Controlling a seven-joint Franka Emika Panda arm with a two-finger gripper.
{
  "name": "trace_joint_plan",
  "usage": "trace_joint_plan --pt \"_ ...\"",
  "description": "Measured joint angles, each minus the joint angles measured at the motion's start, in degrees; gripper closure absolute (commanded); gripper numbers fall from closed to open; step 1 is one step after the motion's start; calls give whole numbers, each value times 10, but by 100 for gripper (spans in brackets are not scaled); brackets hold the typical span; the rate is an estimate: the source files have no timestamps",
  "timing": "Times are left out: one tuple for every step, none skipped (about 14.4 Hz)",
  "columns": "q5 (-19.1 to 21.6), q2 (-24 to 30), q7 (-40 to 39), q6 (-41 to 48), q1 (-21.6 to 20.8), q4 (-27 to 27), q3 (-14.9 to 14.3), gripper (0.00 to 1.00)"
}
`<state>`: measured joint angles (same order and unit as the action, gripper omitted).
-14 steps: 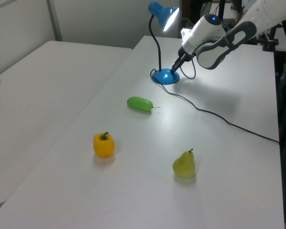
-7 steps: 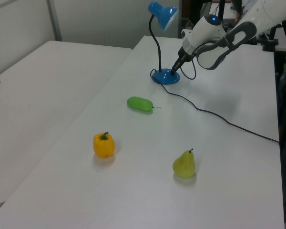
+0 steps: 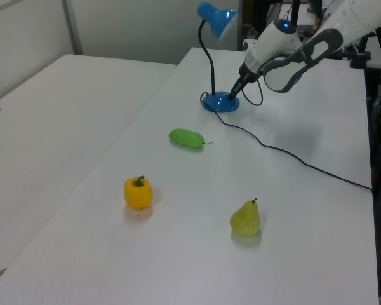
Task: Turn off lamp
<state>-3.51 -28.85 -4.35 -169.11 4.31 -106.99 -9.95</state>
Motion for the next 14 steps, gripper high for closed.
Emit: trace_joint_plan --pt "0 5 0 14 1 -3 0 100" --pt "0 14 0 41 1 -5 0 100" --pt "0 25 0 78 0 -5 0 100" --pt "0 40 0 121 -2 -5 0 100" --pt "0 59 -1 168 -5 -5 1 100" --pt "0 75 -1 204 -10 -5 1 98" --pt "0 91 -1 241 -15 -5 2 91" --pt "0 109 -1 289 -21 -5 2 76" --pt "0 125 -1 329 -28 -5 3 57" --pt "0 141 -1 370 -37 -5 3 32" --pt "0 157 -1 411 -44 -5 3 23" --pt "0 172 -1 449 -50 -5 3 13" --pt "0 188 -1 485 -54 -5 3 0" --pt "0 205 -1 517 -59 -5 3 0"
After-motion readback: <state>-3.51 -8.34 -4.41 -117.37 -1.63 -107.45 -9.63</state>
